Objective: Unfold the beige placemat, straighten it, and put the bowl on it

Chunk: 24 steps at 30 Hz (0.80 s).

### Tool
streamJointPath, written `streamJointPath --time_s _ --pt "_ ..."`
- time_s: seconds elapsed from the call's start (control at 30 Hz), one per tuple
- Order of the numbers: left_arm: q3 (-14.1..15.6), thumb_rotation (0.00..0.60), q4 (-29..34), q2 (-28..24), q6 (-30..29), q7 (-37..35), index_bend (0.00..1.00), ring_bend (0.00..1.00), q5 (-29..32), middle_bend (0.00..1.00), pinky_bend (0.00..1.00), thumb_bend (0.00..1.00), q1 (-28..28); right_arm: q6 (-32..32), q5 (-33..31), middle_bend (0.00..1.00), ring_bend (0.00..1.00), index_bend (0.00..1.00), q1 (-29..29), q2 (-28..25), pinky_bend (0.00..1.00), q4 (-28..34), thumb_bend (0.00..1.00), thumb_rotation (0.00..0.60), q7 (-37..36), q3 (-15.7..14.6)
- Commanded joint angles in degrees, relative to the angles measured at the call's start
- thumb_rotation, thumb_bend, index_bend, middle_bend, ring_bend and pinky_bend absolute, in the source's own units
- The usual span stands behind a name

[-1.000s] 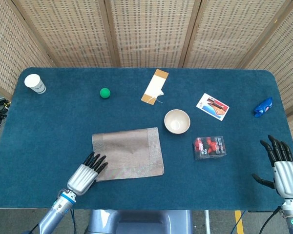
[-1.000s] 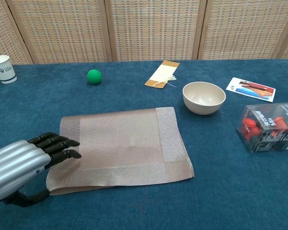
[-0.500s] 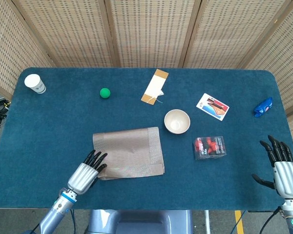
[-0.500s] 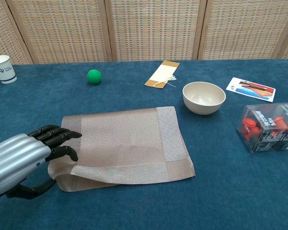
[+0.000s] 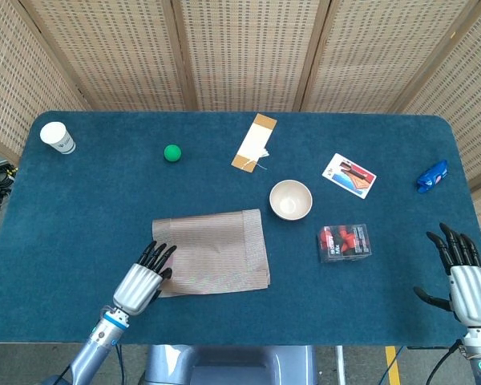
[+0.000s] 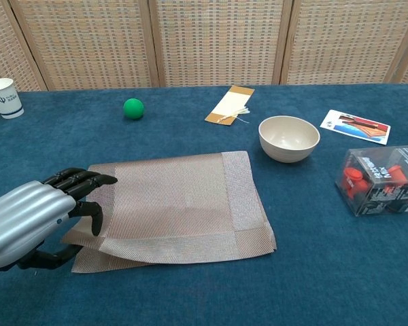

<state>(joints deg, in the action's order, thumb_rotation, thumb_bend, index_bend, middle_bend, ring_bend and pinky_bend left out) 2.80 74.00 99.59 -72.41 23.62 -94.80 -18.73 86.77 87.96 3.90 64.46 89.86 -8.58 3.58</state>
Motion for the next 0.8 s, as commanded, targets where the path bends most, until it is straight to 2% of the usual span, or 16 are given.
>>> streamJointPath --time_s 0.03,0.1,0.3,0.5,0.6,0.8 --pt "-0.2 0.6 -0.2 0.3 -0.3 -0.2 0.55 0.0 0.1 0.0 0.0 0.54 0.0 -0.1 0.0 0.0 0.0 0.14 0.0 -0.1 0.0 0.1 0.04 0.6 0.0 0.0" --pt "-0.4 0.6 -0.3 0.4 -0.3 -0.1 0.62 0.0 0.3 0.0 0.0 0.54 -0.1 -0.3 0.0 0.0 0.0 0.15 0.0 -0.2 0.0 0.2 0.04 0.6 -0.1 -0.1" --pt "-0.7 0.6 -0.9 1.1 -0.8 -0.3 0.72 0.0 0.6 0.0 0.0 0.54 -0.2 -0.6 -0.1 0.0 0.0 0.15 0.1 -0.4 0.0 0.5 0.04 0.6 -0.1 -0.2" --pt "-1.0 0.6 0.9 0.0 -1.7 -0.6 0.74 0.0 0.3 0.0 0.0 0.54 -0.5 -0.9 -0.2 0.0 0.0 0.15 0.1 -0.5 0.0 0.6 0.04 0.6 -0.2 -0.3" --pt "-1.6 0.6 3.7 -1.7 -2.8 -0.4 0.74 0.0 -0.4 0.0 0.0 0.54 -0.9 -1.0 -0.2 0.0 0.0 0.15 0.1 -0.6 0.0 0.6 0.04 0.6 -0.2 -0.3" --pt "-4.8 0.6 10.0 -5.6 -3.2 1.5 0.74 0.0 -0.3 0.0 0.0 0.54 -2.7 -1.1 -0.3 0.0 0.0 0.15 0.1 -0.6 0.0 0.7 0.04 0.6 0.2 -0.4"
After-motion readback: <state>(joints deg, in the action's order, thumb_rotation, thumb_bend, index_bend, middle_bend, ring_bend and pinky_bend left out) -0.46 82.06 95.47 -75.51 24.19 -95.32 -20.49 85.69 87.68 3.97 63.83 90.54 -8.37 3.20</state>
